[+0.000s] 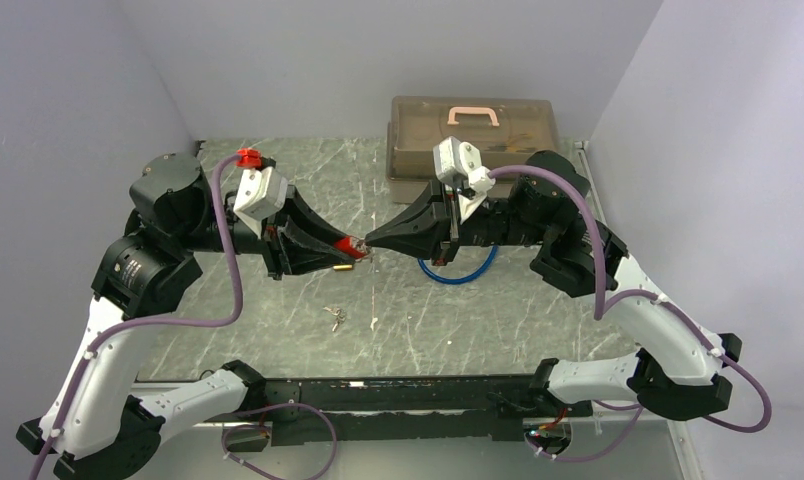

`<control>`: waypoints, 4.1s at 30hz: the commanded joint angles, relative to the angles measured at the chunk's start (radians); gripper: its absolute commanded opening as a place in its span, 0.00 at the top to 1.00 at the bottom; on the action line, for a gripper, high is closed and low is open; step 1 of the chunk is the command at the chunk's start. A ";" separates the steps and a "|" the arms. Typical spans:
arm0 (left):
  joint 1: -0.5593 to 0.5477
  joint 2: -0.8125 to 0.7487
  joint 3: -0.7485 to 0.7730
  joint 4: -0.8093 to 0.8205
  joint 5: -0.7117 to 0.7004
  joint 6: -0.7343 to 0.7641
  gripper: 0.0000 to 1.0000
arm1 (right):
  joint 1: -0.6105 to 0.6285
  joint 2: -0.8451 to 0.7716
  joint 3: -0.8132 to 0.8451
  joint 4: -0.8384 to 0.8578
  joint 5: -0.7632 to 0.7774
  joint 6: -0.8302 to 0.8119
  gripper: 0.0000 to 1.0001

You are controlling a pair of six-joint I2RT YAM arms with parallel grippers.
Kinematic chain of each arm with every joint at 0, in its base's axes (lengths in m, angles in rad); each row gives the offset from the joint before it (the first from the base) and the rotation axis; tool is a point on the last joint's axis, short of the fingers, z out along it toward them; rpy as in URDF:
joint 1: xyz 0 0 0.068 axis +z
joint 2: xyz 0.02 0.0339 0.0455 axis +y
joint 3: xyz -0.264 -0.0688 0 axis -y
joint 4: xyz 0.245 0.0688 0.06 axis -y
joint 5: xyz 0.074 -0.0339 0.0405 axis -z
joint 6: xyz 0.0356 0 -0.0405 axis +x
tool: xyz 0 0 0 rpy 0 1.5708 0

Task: Unlock with the key

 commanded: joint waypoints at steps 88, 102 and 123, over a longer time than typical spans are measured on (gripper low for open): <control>-0.081 0.042 0.068 -0.275 -0.222 0.404 1.00 | -0.060 0.076 0.070 -0.249 -0.012 -0.088 0.53; -0.078 0.052 0.083 -0.268 -0.217 0.395 1.00 | -0.060 0.124 0.084 -0.261 -0.035 -0.085 0.90; -0.322 0.158 0.293 -0.385 -0.506 0.695 1.00 | -0.065 0.064 -0.254 0.121 -0.010 0.299 1.00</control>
